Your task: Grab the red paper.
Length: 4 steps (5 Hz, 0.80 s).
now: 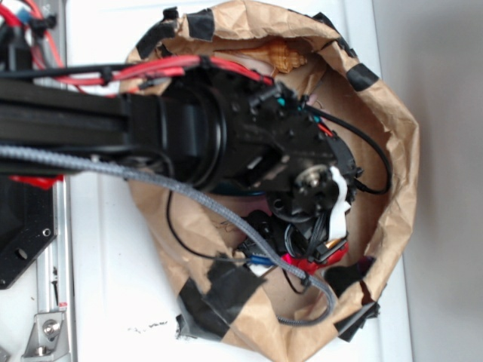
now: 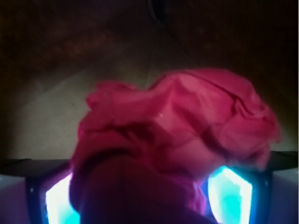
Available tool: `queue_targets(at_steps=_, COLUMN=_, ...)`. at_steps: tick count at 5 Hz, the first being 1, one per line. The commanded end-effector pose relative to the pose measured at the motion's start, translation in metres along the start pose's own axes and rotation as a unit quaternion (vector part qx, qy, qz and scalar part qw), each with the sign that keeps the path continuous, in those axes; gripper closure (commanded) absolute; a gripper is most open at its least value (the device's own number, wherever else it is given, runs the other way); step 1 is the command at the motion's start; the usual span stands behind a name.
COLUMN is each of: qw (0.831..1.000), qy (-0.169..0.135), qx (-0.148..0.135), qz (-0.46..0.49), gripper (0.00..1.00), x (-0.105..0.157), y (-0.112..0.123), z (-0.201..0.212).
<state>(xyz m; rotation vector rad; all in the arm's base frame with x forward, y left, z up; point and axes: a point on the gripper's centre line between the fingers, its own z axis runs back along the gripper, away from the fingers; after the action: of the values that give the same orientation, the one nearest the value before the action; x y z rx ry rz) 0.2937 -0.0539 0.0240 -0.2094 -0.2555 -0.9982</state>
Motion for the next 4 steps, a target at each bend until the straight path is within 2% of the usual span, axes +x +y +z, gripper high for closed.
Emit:
queue_targets(at_steps=1, qw=0.999, qy=-0.002, qx=0.016, qz=0.030, gripper=1.00, x=-0.001, y=-0.022, z=-0.001)
queue_targets(at_steps=2, qw=0.998, qy=-0.030, qx=0.013, qz=0.051, gripper=1.00, x=0.000, y=-0.017, z=0.019)
queue_targets(at_steps=3, qw=0.995, qy=0.007, qx=0.030, qz=0.092, gripper=1.00, x=-0.004, y=-0.010, z=0.061)
queue_targets(at_steps=4, qw=0.976, qy=0.008, qx=0.095, qz=0.197, gripper=1.00, x=-0.006, y=0.000, z=0.109)
